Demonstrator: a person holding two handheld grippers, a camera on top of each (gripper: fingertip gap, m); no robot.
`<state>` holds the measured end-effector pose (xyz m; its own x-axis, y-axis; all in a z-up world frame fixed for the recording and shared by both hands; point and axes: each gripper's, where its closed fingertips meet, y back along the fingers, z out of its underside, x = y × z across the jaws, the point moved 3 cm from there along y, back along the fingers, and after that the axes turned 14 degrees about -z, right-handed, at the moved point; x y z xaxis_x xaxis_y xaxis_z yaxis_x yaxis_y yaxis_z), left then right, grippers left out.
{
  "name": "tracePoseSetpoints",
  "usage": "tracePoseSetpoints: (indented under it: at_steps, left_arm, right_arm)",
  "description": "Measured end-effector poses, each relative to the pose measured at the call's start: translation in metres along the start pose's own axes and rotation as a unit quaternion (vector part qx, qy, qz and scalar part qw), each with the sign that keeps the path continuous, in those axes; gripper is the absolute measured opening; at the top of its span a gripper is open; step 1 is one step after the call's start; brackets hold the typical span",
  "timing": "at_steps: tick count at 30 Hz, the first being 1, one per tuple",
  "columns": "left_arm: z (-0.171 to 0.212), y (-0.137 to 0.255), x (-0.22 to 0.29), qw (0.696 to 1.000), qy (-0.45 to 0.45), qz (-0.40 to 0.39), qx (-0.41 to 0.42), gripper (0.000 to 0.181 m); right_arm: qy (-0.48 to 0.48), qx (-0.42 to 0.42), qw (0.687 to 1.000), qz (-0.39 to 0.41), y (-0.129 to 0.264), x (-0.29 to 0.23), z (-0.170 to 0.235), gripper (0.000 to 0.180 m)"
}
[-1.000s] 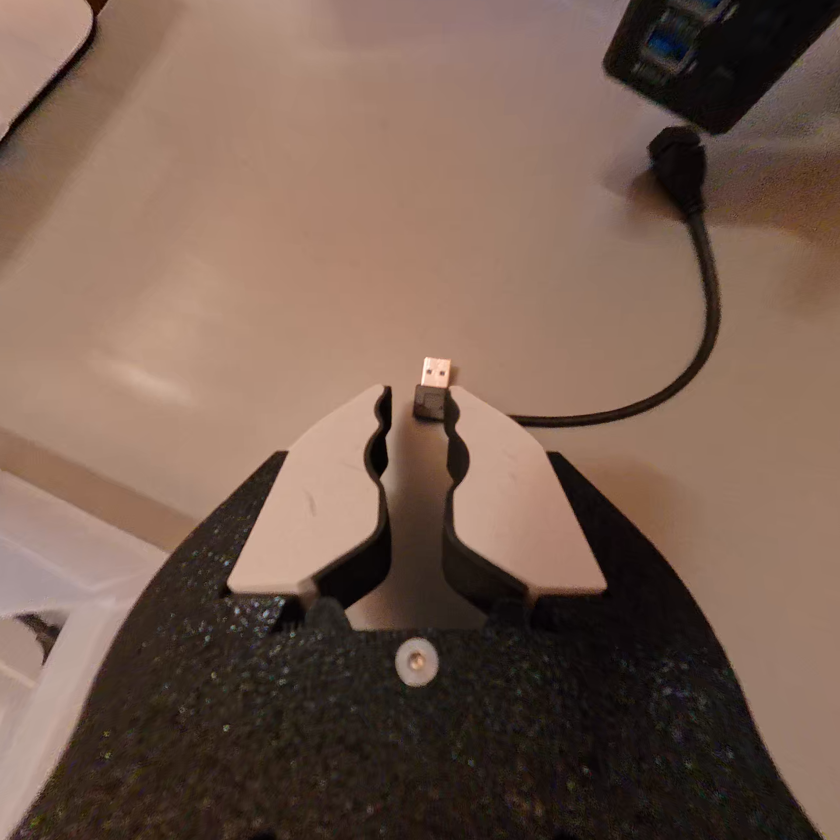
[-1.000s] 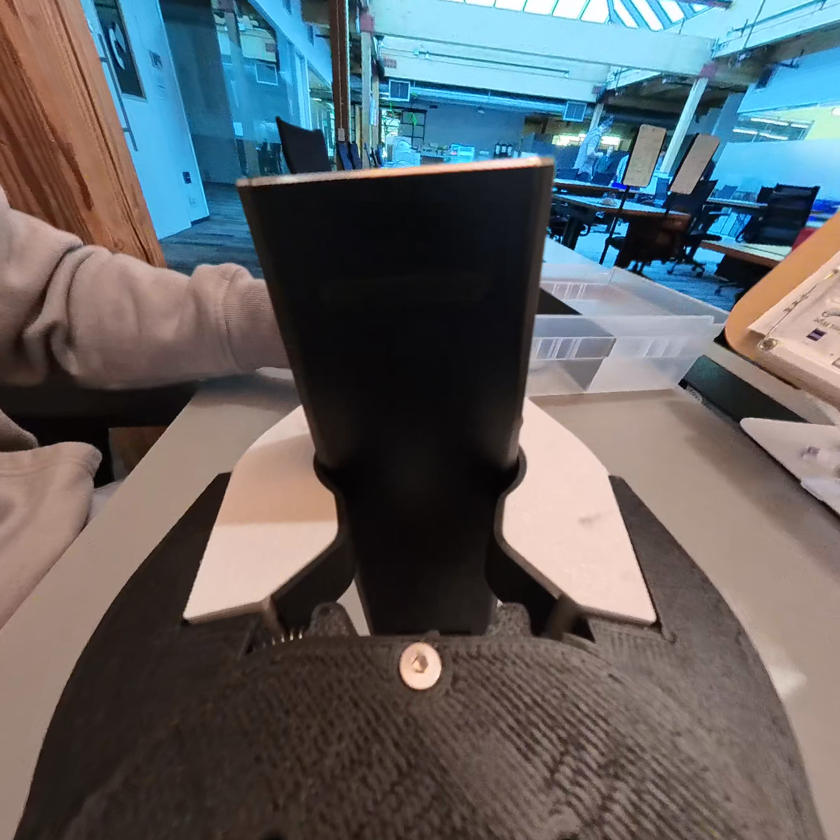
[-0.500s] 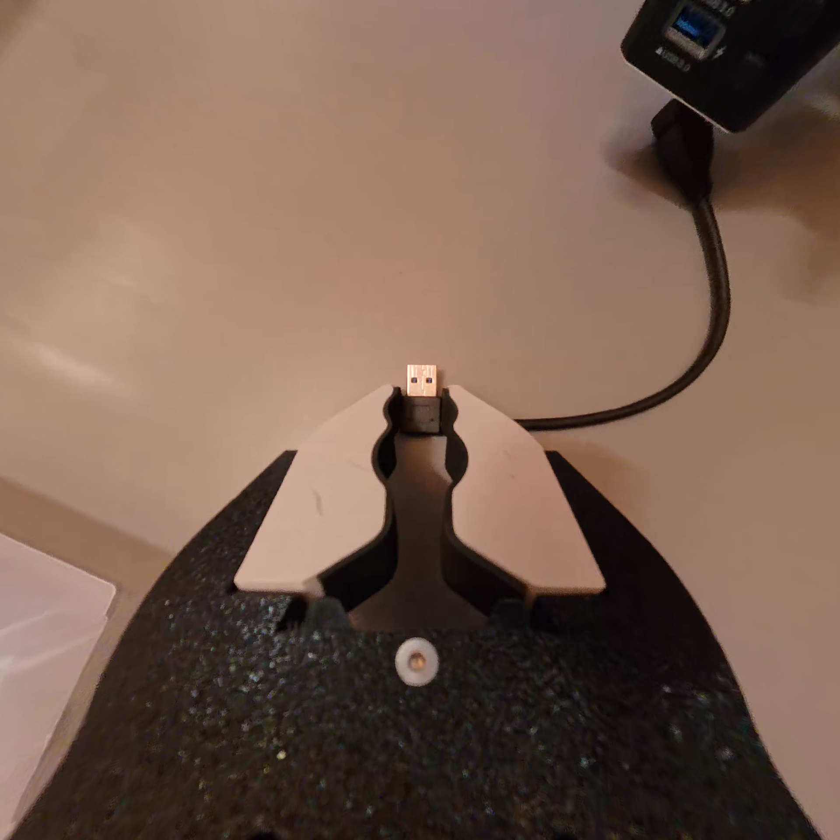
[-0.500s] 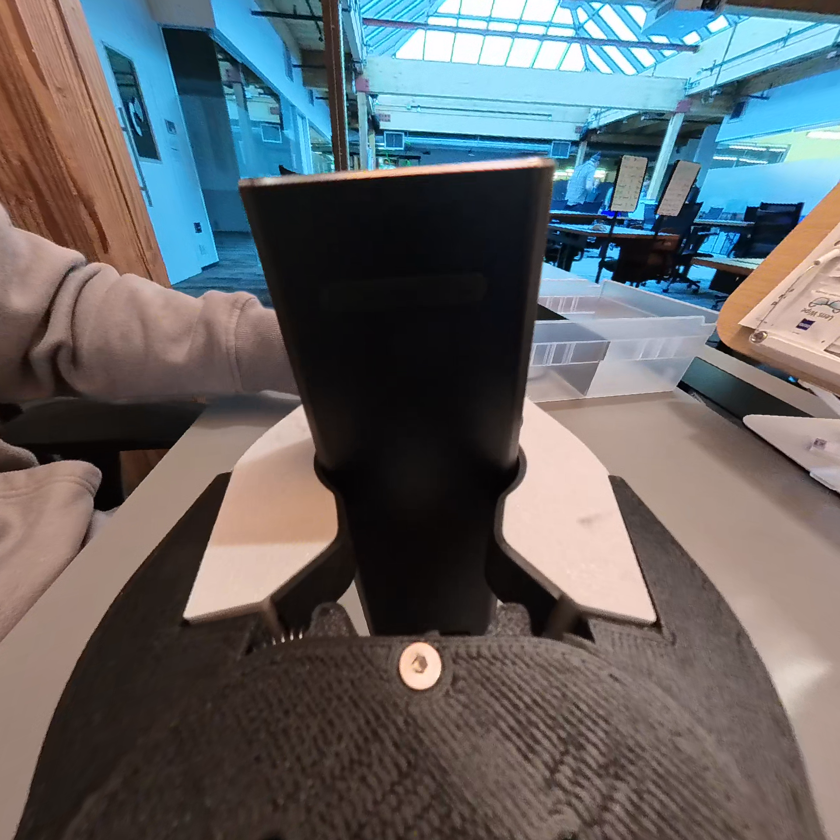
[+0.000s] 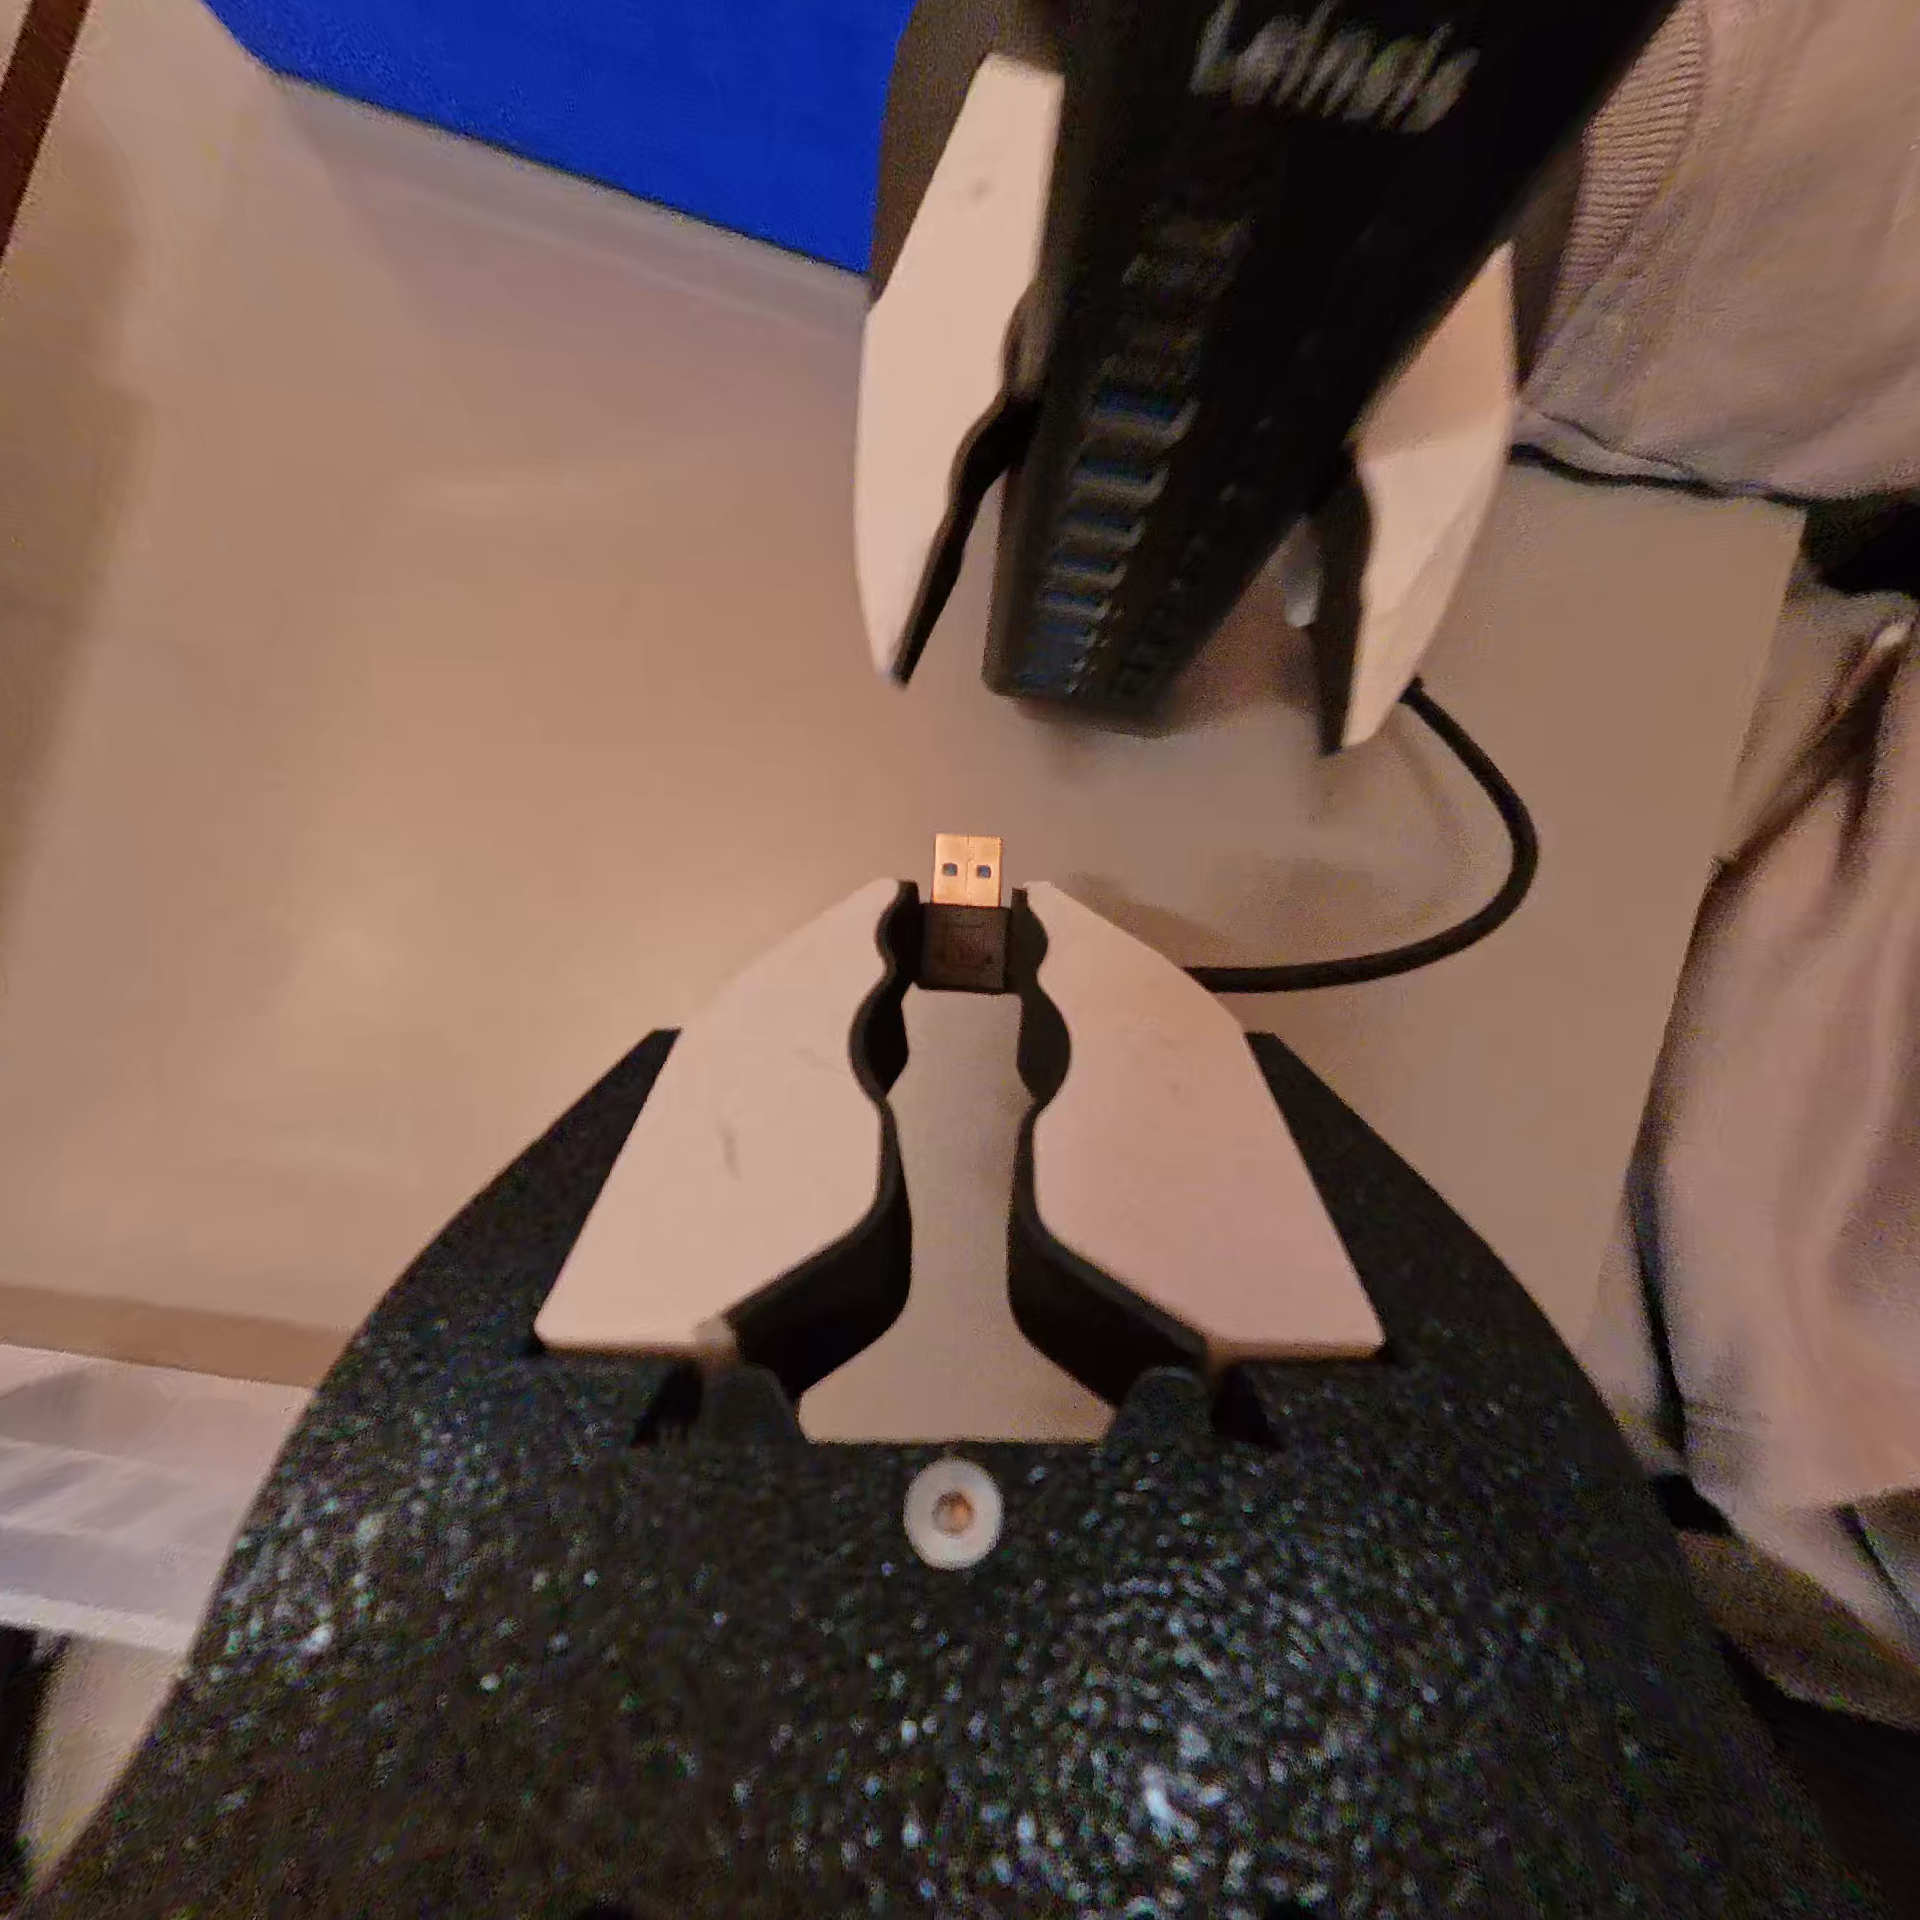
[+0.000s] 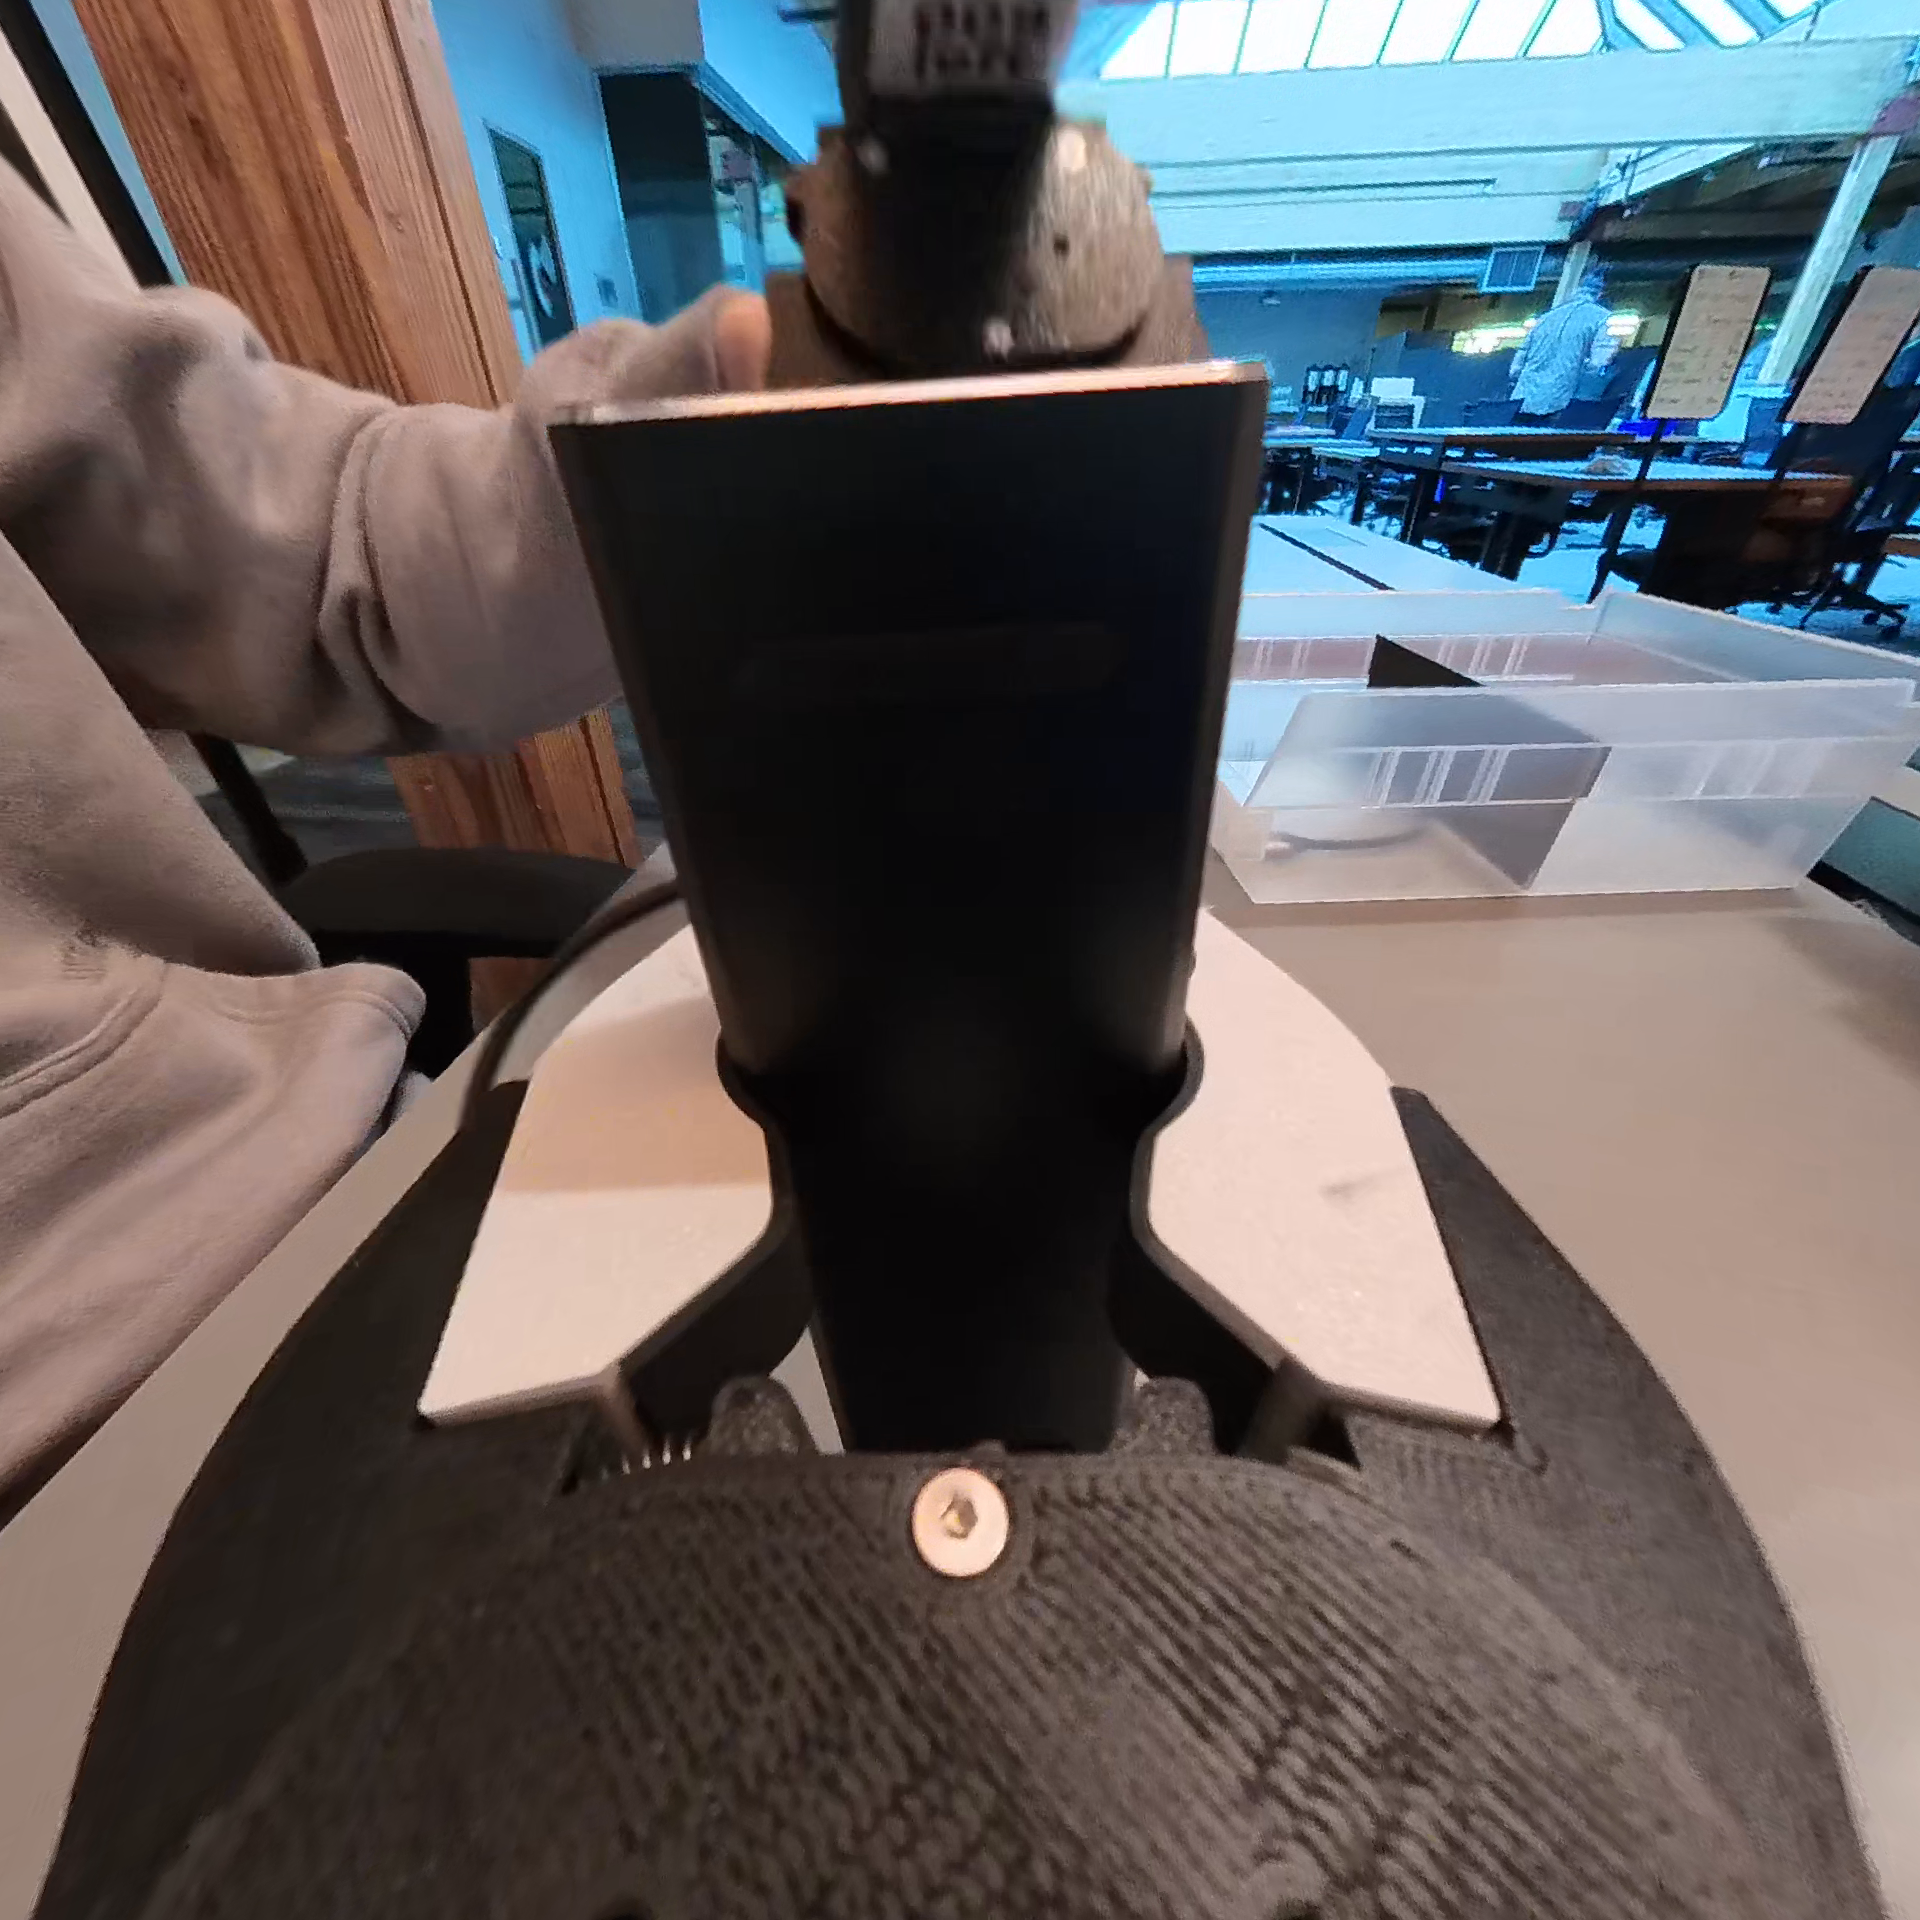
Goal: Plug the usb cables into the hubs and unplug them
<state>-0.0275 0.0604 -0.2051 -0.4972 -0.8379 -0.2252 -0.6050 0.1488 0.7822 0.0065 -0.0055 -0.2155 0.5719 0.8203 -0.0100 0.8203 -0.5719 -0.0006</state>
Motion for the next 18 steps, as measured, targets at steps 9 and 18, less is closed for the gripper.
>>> tracePoseSetpoints:
  at_steps: [9,18]
  left_arm:
    - [-0.044,-0.003,0.02,0.998,-0.039,0.05,-0.03,0.017]
    - [-0.051,-0.009,0.023,0.998,-0.011,0.051,-0.032,0.017]
  right_arm:
    - [0.008,0.02,0.999,-0.032,-0.001,-0.006,-0.001,0.073]
    - [0.01,0.002,1.0,-0.026,-0.005,-0.004,0.005,0.072]
